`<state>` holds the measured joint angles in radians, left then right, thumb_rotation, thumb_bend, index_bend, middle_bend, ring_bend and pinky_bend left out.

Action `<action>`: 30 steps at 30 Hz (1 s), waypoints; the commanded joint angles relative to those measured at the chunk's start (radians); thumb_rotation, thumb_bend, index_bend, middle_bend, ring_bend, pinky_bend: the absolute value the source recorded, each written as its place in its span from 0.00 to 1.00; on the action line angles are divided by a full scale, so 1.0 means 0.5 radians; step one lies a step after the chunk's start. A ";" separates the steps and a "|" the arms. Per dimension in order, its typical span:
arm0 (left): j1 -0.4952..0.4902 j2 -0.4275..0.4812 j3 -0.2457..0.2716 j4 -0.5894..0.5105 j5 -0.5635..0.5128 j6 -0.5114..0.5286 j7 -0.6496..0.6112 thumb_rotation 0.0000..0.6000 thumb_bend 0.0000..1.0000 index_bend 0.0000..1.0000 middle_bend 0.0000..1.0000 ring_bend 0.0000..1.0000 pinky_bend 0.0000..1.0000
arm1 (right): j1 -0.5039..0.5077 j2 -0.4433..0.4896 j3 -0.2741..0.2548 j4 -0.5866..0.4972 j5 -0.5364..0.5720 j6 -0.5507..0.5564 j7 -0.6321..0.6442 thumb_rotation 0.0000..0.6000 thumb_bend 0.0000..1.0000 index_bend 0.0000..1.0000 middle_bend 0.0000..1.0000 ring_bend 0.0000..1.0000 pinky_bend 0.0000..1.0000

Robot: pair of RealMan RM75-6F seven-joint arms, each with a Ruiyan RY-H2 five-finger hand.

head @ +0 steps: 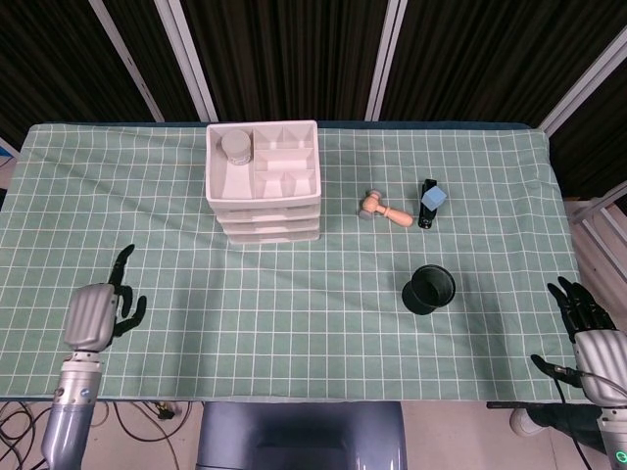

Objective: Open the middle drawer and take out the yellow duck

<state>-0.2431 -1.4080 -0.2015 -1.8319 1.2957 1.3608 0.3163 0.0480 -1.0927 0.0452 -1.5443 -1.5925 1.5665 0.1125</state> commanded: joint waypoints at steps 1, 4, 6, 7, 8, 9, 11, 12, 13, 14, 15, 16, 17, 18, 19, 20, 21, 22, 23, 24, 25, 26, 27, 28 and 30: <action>-0.176 -0.154 -0.145 -0.058 -0.241 -0.167 0.090 1.00 0.48 0.06 0.94 0.95 1.00 | 0.003 0.002 0.001 -0.010 0.011 -0.013 0.008 1.00 0.00 0.00 0.00 0.00 0.21; -0.327 -0.309 -0.256 -0.066 -0.538 -0.303 0.132 1.00 0.50 0.07 0.97 0.97 1.00 | 0.002 0.008 0.002 -0.027 0.026 -0.023 0.026 1.00 0.00 0.00 0.00 0.00 0.21; -0.394 -0.379 -0.295 -0.054 -0.669 -0.341 0.161 1.00 0.50 0.07 0.97 0.98 1.00 | 0.002 0.013 0.003 -0.033 0.035 -0.029 0.037 1.00 0.00 0.00 0.00 0.00 0.21; -0.436 -0.422 -0.316 -0.042 -0.744 -0.363 0.172 1.00 0.51 0.07 0.98 0.98 1.00 | 0.001 0.016 0.004 -0.038 0.042 -0.032 0.047 1.00 0.00 0.00 0.00 0.00 0.21; -0.465 -0.453 -0.329 -0.029 -0.793 -0.376 0.177 1.00 0.51 0.07 0.98 0.98 1.00 | 0.001 0.019 0.005 -0.042 0.047 -0.035 0.055 1.00 0.00 0.00 0.00 0.00 0.21; -0.493 -0.484 -0.342 -0.013 -0.837 -0.384 0.181 1.00 0.51 0.07 0.98 0.98 1.00 | 0.001 0.021 0.006 -0.045 0.051 -0.039 0.061 1.00 0.00 0.00 0.00 0.00 0.21; -0.554 -0.553 -0.363 0.029 -0.928 -0.403 0.189 1.00 0.51 0.07 0.98 0.98 1.00 | 0.003 0.026 0.007 -0.052 0.061 -0.050 0.073 1.00 0.00 0.00 0.00 0.00 0.21; -0.577 -0.580 -0.371 0.047 -0.967 -0.413 0.188 1.00 0.51 0.07 0.98 0.98 1.00 | 0.004 0.028 0.008 -0.055 0.064 -0.054 0.077 1.00 0.00 0.00 0.00 0.00 0.21; -0.599 -0.607 -0.381 0.067 -1.004 -0.420 0.182 1.00 0.51 0.07 0.98 0.98 1.00 | 0.005 0.029 0.008 -0.057 0.067 -0.059 0.081 1.00 0.00 0.00 0.00 0.00 0.21; -0.626 -0.643 -0.395 0.094 -1.051 -0.428 0.172 1.00 0.51 0.07 0.98 0.98 1.00 | 0.006 0.030 0.008 -0.059 0.070 -0.064 0.084 1.00 0.00 0.00 0.00 0.00 0.21; -0.645 -0.670 -0.406 0.115 -1.081 -0.433 0.159 1.00 0.51 0.07 0.98 0.98 1.00 | 0.007 0.030 0.008 -0.061 0.072 -0.067 0.087 1.00 0.00 0.00 0.00 0.00 0.21; -0.663 -0.696 -0.419 0.136 -1.109 -0.439 0.143 1.00 0.51 0.07 0.98 0.98 1.00 | 0.007 0.031 0.008 -0.063 0.074 -0.070 0.090 1.00 0.00 0.00 0.00 0.00 0.21; -0.679 -0.722 -0.433 0.158 -1.133 -0.447 0.118 1.00 0.51 0.07 0.98 0.98 1.00 | 0.008 0.033 0.008 -0.067 0.076 -0.074 0.093 1.00 0.00 0.00 0.00 0.00 0.21; -0.689 -0.740 -0.444 0.173 -1.147 -0.453 0.098 1.00 0.51 0.07 0.98 0.98 1.00 | 0.008 0.034 0.008 -0.069 0.078 -0.076 0.094 1.00 0.00 0.00 0.00 0.00 0.21; -0.703 -0.767 -0.461 0.197 -1.170 -0.460 0.069 1.00 0.51 0.07 0.98 0.98 1.00 | 0.009 0.035 0.008 -0.072 0.080 -0.079 0.097 1.00 0.00 0.00 0.00 0.00 0.21; -0.712 -0.785 -0.474 0.214 -1.186 -0.465 0.046 1.00 0.51 0.07 0.98 0.98 1.00 | 0.009 0.036 0.008 -0.074 0.082 -0.081 0.098 1.00 0.00 0.00 0.00 0.00 0.21; -0.720 -0.807 -0.493 0.228 -1.210 -0.475 0.012 1.00 0.51 0.07 0.98 0.99 1.00 | 0.009 0.037 0.008 -0.076 0.084 -0.083 0.100 1.00 0.00 0.00 0.00 0.00 0.21; -0.730 -0.839 -0.529 0.248 -1.255 -0.495 -0.050 1.00 0.51 0.07 0.98 0.99 1.00 | 0.009 0.039 0.009 -0.078 0.087 -0.086 0.104 1.00 0.00 0.00 0.00 0.00 0.21; -0.742 -0.868 -0.564 0.271 -1.296 -0.510 -0.099 1.00 0.51 0.07 0.99 0.99 1.00 | 0.009 0.041 0.009 -0.080 0.090 -0.088 0.109 1.00 0.00 0.00 0.00 0.00 0.21; -0.751 -0.887 -0.587 0.286 -1.321 -0.520 -0.132 1.00 0.51 0.07 0.99 0.99 1.00 | 0.009 0.042 0.010 -0.081 0.091 -0.088 0.111 1.00 0.00 0.00 0.00 0.00 0.21; -0.767 -0.909 -0.613 0.313 -1.345 -0.534 -0.167 1.00 0.51 0.07 0.99 0.99 1.00 | 0.009 0.043 0.011 -0.082 0.094 -0.090 0.116 1.00 0.00 0.00 0.00 0.00 0.21; -0.785 -0.934 -0.632 0.349 -1.362 -0.544 -0.199 1.00 0.51 0.07 0.99 0.99 1.00 | 0.010 0.044 0.011 -0.083 0.096 -0.092 0.121 1.00 0.00 0.00 0.00 0.00 0.21; -0.798 -0.951 -0.642 0.374 -1.370 -0.545 -0.219 1.00 0.51 0.07 0.99 0.99 1.00 | 0.010 0.045 0.012 -0.083 0.097 -0.095 0.124 1.00 0.00 0.00 0.00 0.00 0.21; -0.811 -0.970 -0.654 0.403 -1.375 -0.548 -0.240 1.00 0.51 0.07 0.99 0.99 1.00 | 0.011 0.045 0.012 -0.084 0.099 -0.097 0.126 1.00 0.00 0.00 0.00 0.00 0.21; -0.839 -1.003 -0.671 0.463 -1.382 -0.551 -0.277 1.00 0.51 0.07 0.99 0.99 1.00 | 0.010 0.048 0.014 -0.088 0.103 -0.098 0.134 1.00 0.00 0.00 0.00 0.00 0.21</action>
<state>-0.6466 -1.8909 -0.5232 -1.6243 0.6148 1.0917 0.1973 0.0532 -1.0685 0.0521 -1.5881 -1.5409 1.5175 0.1793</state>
